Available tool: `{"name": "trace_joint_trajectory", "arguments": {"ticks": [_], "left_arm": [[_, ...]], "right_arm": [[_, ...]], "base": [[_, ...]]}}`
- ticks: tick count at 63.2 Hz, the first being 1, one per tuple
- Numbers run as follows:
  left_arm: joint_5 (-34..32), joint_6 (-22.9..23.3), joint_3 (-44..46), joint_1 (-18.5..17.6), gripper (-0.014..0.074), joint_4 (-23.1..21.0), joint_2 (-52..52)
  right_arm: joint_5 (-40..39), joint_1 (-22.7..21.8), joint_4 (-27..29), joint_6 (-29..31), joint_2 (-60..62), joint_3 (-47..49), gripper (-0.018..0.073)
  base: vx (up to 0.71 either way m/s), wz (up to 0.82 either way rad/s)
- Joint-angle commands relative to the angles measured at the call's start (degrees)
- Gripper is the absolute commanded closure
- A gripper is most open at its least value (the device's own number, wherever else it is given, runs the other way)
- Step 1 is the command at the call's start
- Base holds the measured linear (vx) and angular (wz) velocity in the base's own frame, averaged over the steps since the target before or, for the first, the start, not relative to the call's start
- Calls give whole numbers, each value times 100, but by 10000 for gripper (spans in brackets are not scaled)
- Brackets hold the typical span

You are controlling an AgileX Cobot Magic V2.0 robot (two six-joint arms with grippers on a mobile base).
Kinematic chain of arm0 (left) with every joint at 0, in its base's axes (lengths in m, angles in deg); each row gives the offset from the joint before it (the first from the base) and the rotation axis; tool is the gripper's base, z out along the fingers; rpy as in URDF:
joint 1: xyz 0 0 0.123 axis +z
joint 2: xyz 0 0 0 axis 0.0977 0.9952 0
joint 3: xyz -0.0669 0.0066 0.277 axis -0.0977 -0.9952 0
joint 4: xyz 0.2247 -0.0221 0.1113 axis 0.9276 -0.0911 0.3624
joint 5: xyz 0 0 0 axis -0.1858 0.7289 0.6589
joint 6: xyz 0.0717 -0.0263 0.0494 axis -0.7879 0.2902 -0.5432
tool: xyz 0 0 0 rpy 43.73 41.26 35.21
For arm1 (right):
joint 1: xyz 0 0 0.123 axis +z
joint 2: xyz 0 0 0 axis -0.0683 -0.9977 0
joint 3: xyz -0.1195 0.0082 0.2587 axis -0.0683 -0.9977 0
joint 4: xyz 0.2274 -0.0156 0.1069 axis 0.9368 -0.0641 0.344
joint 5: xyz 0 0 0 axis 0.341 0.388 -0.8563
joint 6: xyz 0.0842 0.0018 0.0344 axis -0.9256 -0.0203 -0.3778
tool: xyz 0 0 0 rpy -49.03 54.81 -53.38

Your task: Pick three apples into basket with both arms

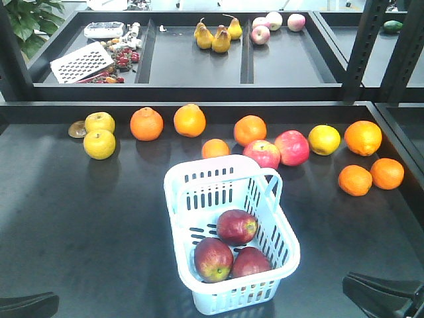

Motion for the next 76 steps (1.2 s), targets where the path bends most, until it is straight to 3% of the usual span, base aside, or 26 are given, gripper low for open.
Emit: {"name": "trace_joint_trajectory", "arguments": {"ticks": [1,15,19,24,34,40,62,67,76], "left_arm": [[-344,41,122,5,603,-146,-6],[-455,48,122,5,603,-193,-6],[-684,295,122,5,603,-119,-6],[-1003,1068,122,5,603,524,-6],[-1001,3427,50,5,603,2628,-6],[-1113,4133,-237,5,603,3178,-6],[-3301,4196,-2004,5,603,3195,-185],[-3051,4120,-1981,5,603,3213,-401],[-3033,3429,-1989,79,603,3264,-1014]], "right_arm": [[-242,-14,83,-4,-15,148,565],[-242,-14,83,-4,-15,148,565],[-242,-14,83,-4,-15,148,565],[-245,-14,88,-4,-15,148,565],[-239,-14,88,-4,-15,148,565],[-239,-14,88,-4,-15,148,565],[-239,-14,88,-4,-15,148,565],[-239,-14,88,-4,-15,148,565],[-239,-14,88,-4,-15,148,565]], "base": [[0,0],[0,0],[0,0],[0,0],[0,0],[0,0],[0,0],[0,0],[0,0]]}}
